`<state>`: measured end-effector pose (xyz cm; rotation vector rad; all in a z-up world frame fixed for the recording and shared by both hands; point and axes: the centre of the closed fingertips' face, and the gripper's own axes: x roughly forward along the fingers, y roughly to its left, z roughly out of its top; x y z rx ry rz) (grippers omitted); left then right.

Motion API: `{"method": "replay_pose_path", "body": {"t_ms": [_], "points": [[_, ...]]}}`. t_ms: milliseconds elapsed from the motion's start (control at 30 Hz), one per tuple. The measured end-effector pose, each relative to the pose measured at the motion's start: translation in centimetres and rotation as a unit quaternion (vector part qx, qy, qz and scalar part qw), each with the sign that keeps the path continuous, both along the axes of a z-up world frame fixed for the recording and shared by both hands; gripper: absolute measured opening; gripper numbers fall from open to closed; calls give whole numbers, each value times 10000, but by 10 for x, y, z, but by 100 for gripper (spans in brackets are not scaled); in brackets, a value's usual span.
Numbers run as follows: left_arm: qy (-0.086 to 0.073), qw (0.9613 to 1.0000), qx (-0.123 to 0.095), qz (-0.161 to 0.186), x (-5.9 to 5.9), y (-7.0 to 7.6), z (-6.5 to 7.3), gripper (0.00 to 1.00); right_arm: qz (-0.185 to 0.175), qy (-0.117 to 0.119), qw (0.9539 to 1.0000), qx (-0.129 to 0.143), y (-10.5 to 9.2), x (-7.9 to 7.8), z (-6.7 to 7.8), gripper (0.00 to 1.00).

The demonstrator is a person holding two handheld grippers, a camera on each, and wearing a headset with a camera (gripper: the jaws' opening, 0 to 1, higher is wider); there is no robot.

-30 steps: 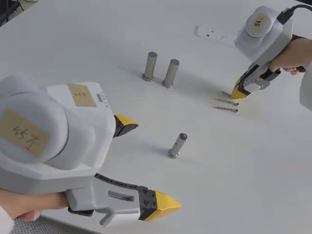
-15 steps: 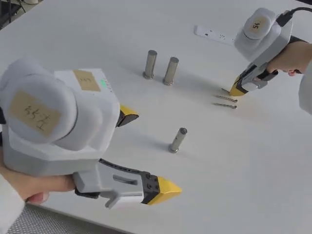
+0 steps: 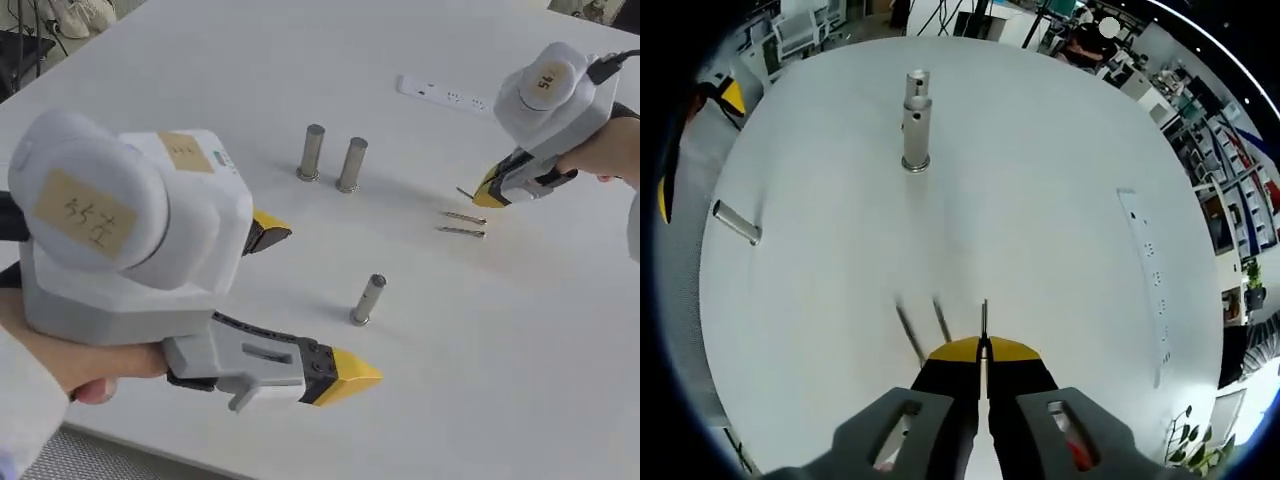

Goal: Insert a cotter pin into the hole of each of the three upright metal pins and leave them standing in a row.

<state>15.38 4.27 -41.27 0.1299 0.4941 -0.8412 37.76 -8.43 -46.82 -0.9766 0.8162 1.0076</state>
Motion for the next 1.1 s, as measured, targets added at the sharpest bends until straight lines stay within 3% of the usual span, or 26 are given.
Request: {"method": "replay_pose_path", "body": {"t_ms": [67,167,200,300,467,533,633,800,900,1000,1100], "points": [[-60,10000,52,-43,1,-1,1,77,46,-147,9994,302,4,-2,11,0],[-93,9999,92,-74,2,-1,3,77,57,-322,9984,472,1,3,18,0],[-114,9998,98,-86,2,-2,4,77,66,-466,9966,678,4,-1,25,0],[-180,9997,123,-121,4,-3,7,77,88,-662,9934,927,3,-15,38,0],[-220,9995,120,-176,5,-6,9,76,256,-1024,9882,1106,1,-45,55,0],[-130,9998,95,-136,7,-5,8,74,305,-1132,9864,1151,1,-59,61,0],[22,9999,-105,-41,9,-5,8,70,325,-1253,9834,1270,2,-75,67,0],[112,9988,-477,39,14,-7,18,65,295,-1533,9761,1509,7,-104,84,0],[375,9949,-926,120,17,-12,27,60,334,-1705,9724,1556,12,-117,93,0],[379,9909,-1286,122,23,-16,41,57,356,-1826,9690,1626,17,-127,99,0],[332,9907,-1315,129,30,-19,47,54,359,-1959,9660,1651,21,-135,105,0]]}}
